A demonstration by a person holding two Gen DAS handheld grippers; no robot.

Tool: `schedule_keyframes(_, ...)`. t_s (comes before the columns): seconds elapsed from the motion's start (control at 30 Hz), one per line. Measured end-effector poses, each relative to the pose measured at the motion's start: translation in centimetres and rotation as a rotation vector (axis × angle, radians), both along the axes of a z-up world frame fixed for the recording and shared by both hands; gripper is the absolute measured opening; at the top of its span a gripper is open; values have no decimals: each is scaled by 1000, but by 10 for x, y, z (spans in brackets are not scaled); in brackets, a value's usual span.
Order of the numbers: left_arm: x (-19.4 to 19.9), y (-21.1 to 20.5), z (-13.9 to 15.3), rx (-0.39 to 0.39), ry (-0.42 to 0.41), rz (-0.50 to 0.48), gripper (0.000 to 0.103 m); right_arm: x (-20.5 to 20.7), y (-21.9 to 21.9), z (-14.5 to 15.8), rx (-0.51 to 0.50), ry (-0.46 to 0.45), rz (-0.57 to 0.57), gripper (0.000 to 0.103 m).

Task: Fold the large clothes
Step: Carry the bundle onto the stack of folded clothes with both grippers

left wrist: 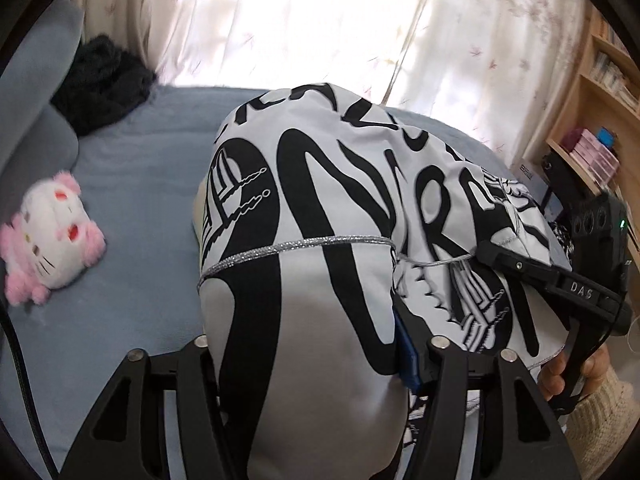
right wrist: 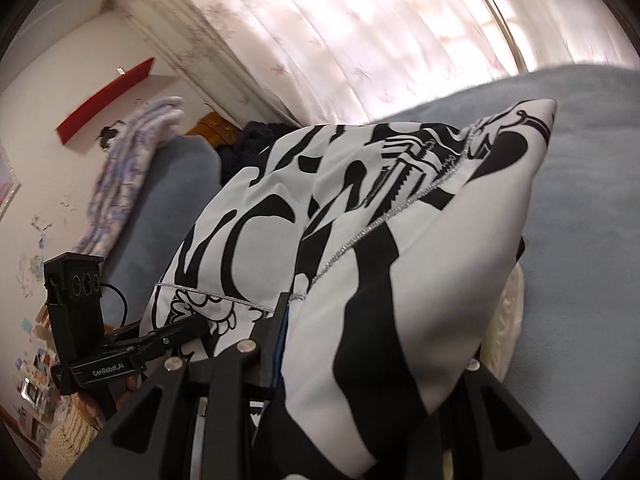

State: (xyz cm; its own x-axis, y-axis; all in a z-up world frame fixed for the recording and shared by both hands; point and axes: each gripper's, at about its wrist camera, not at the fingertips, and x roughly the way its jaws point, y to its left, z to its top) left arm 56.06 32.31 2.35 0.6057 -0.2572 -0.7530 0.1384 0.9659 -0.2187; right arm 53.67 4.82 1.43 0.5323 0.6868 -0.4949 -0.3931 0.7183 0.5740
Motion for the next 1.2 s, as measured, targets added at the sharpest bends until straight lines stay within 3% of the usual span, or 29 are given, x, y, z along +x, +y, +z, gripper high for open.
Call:
schedule_keyframes(0.07,7,14,-19,-73,-1,6,73,9,-10,-29,24,25,-46,48)
schedule_keyframes(0.1,3,16,-28,-91,4,1,77,13,-15,-40,47,49,-55,52)
schedule_keyframes(0.17,-2,13,-39,-61,-15,-21,80,15,-23,-58,99,82,-39,54)
schedule_keyframes(0.4,-9,16,-41,-37,-18,1,84,6,-15,-56,63,97,-33,56)
schedule_keyframes(0.5,-21,10,-29,-17,-12,16,84,4,-10,-51,18,103,-33,59)
schedule_keyframes(0.67,-30,10,-2,56,-12,34,84,2,-18,-33,-57,204,-44,63)
schedule_keyframes(0.8,-42,15,31,123,-119,98,84,-4,-38,-10,-117,232,-106,63)
schedule_keyframes(0.87,-41,19,45,126,-149,136,84,-7,-47,7,-146,193,-147,63)
schedule_keyframes(0.97,-29,10,56,172,-168,174,77,-11,-45,37,-207,33,-212,63)
schedule_keyframes(1.1,3,-15,46,241,-132,183,27,3,-21,52,-234,-56,-256,63)
schedule_keyframes(1.2,24,-33,36,266,-119,201,24,27,6,40,-241,-21,-279,63)
